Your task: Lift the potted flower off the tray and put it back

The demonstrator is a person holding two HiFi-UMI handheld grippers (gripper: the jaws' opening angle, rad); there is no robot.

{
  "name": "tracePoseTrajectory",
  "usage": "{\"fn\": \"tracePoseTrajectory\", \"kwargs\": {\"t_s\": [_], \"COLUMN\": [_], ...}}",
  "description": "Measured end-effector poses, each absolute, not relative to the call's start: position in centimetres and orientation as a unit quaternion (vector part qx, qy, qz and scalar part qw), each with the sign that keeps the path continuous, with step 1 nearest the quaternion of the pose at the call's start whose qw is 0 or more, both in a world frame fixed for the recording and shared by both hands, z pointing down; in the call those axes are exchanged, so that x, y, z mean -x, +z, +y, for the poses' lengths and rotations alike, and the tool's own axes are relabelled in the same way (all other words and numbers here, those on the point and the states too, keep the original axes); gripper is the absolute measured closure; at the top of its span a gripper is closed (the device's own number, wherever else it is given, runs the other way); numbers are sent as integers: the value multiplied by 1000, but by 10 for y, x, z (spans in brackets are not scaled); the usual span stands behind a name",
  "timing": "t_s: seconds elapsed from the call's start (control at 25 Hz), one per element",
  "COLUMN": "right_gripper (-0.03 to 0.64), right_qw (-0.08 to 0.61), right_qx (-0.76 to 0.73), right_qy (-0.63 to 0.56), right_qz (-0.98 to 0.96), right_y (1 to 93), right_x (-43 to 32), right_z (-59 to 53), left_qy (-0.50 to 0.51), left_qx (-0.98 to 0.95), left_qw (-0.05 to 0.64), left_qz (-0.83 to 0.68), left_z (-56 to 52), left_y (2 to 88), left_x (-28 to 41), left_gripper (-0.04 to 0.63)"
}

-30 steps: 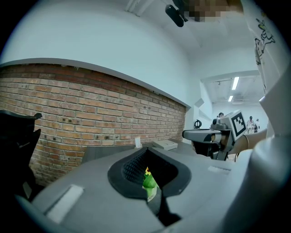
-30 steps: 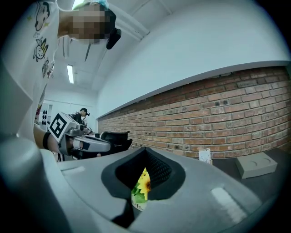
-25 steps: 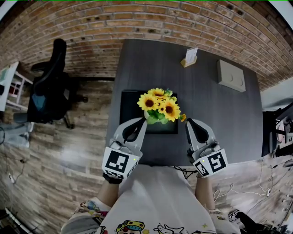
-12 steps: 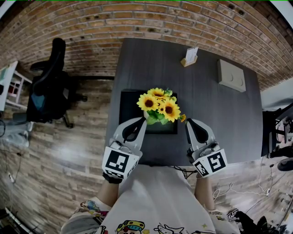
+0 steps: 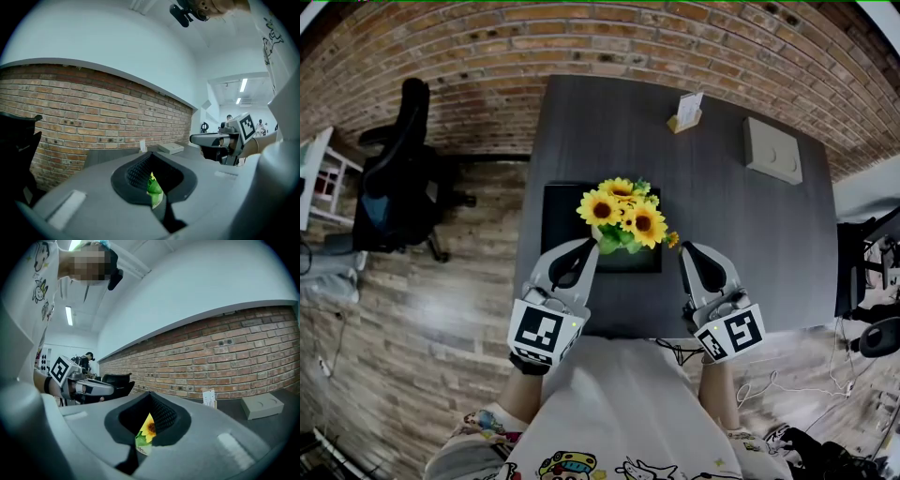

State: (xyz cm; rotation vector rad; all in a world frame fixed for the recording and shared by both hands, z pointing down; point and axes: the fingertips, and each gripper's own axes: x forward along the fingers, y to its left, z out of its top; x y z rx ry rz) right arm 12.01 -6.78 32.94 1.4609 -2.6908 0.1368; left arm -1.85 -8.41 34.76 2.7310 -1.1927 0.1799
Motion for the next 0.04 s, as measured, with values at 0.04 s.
{"fn": "tracePoseTrajectory", "kwargs": {"t_s": [0.04], "right_gripper": [615], "right_qw": [39], "right_qx": [-476], "right_qy": [45], "right_qz": [-877], "right_y": [330], "right_x": [-121], "right_z": [-67], "left_qy": [60], "left_qx": [-912], "left_qw": [78], "left_qz": [-398], "left_z": [-84], "left_y": [348], "left_x": [18], "left_gripper": [580]}}
